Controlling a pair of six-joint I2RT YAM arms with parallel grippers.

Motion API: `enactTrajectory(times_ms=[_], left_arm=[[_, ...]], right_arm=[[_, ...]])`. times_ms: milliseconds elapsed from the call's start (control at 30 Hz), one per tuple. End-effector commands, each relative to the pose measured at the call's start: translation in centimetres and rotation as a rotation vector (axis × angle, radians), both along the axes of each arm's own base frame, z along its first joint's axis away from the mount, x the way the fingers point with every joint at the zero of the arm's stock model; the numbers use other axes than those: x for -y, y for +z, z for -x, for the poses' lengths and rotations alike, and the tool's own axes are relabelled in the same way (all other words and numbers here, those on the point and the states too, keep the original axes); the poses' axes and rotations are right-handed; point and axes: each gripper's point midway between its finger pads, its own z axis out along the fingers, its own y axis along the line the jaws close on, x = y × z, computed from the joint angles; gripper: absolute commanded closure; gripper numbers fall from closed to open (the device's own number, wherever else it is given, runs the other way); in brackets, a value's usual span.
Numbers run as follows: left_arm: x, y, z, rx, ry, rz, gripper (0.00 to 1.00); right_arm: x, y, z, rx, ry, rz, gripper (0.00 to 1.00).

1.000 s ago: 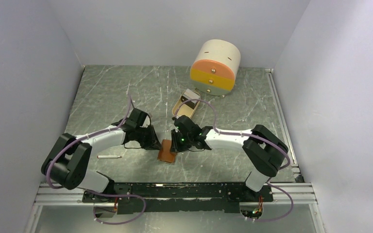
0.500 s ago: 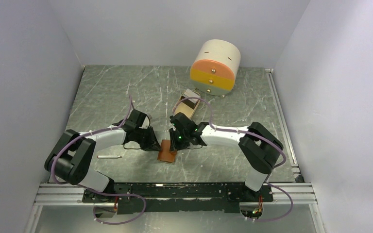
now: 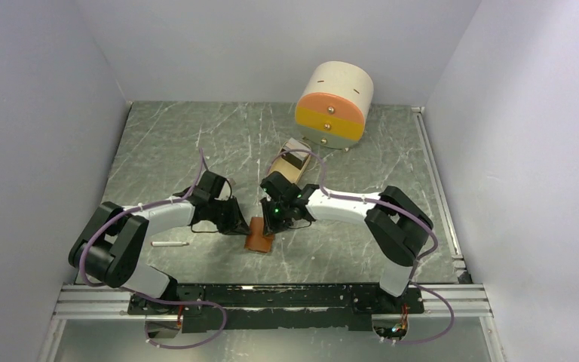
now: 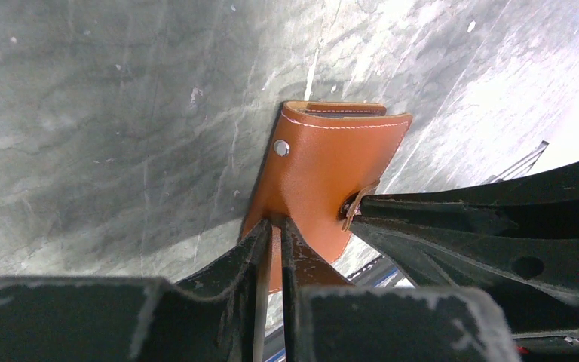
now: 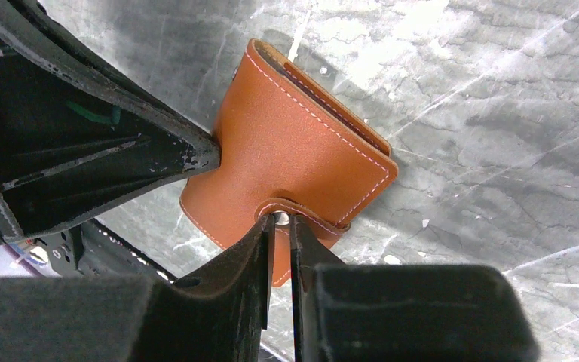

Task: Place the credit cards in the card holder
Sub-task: Close the card holder at the center of the board, then reset both arms

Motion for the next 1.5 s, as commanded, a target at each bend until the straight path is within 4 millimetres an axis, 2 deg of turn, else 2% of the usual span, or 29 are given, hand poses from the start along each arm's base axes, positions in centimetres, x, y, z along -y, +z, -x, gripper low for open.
enactTrajectory(times_ms=[0,133,233,433,733,867,967,1067,1133,1167,1233,1267,1300,1333,1433,1467], left_arm=[[0.2,-1.3,1.3,-0.024,-0.031,0.002,0.84],[0.4,-1.3,1.7,-0.031,-0.029,0.027,0.84],[0.1,-1.4,1.7,-0.031,-0.028,0.008,0.84],[0.3,-0.9,1.5,-0.02,-0.026,0.024,0.84],[0.2,0.0,1.0,0.016,0.003,0.039,0.84],[-0.5,2.2,-0.2,0.074,0.03,0.03,0.81],[-1.9,5.0,-1.7,0.159,0.074,-0.021,0.77],[-3.6,8.9,-2.9,0.275,0.13,-0.067,0.71],[-4.9,11.8,-3.2,0.361,0.172,-0.1,0.58],[-5.5,13.4,-3.4,0.407,0.19,-0.114,0.47],[-6.7,16.9,-3.4,0.494,0.216,-0.136,0.34],[-7.6,18.7,-3.5,0.539,0.243,-0.164,0.23],[-8.4,20.4,-3.5,0.574,0.26,-0.185,0.03],[-9.0,22.2,-3.3,0.614,0.269,-0.196,0.01],[-10.6,26.6,-2.9,0.707,0.284,-0.243,0.01],[-10.8,27.4,-2.8,0.726,0.278,-0.248,0.01]], right_arm=[[2.7,-5.7,0.8,-0.063,-0.026,0.182,0.83],[2.6,-6.3,0.7,-0.077,-0.018,0.213,0.83],[2.8,-7.9,0.8,-0.107,-0.012,0.252,0.83],[3.5,-9.6,1.1,-0.127,-0.009,0.307,0.83],[4.1,-10.4,1.6,-0.089,-0.014,0.375,0.83],[3.5,-9.3,1.0,-0.06,-0.017,0.347,0.83],[1.9,-6.6,-1.6,-0.017,-0.016,0.299,0.82],[0.0,-0.8,-4.6,0.09,-0.034,0.215,0.78],[-0.7,3.6,-5.8,0.169,-0.045,0.126,0.74],[-0.8,5.6,-6.1,0.201,-0.053,0.084,0.72],[-0.2,8.8,-6.3,0.255,-0.069,0.025,0.66],[0.1,10.5,-6.3,0.292,-0.077,-0.008,0.59],[0.5,12.0,-6.4,0.326,-0.094,-0.034,0.55],[1.2,14.4,-6.3,0.373,-0.118,-0.077,0.52],[3.5,18.8,-6.1,0.487,-0.201,-0.162,0.43],[4.3,20.2,-5.9,0.526,-0.221,-0.193,0.35]])
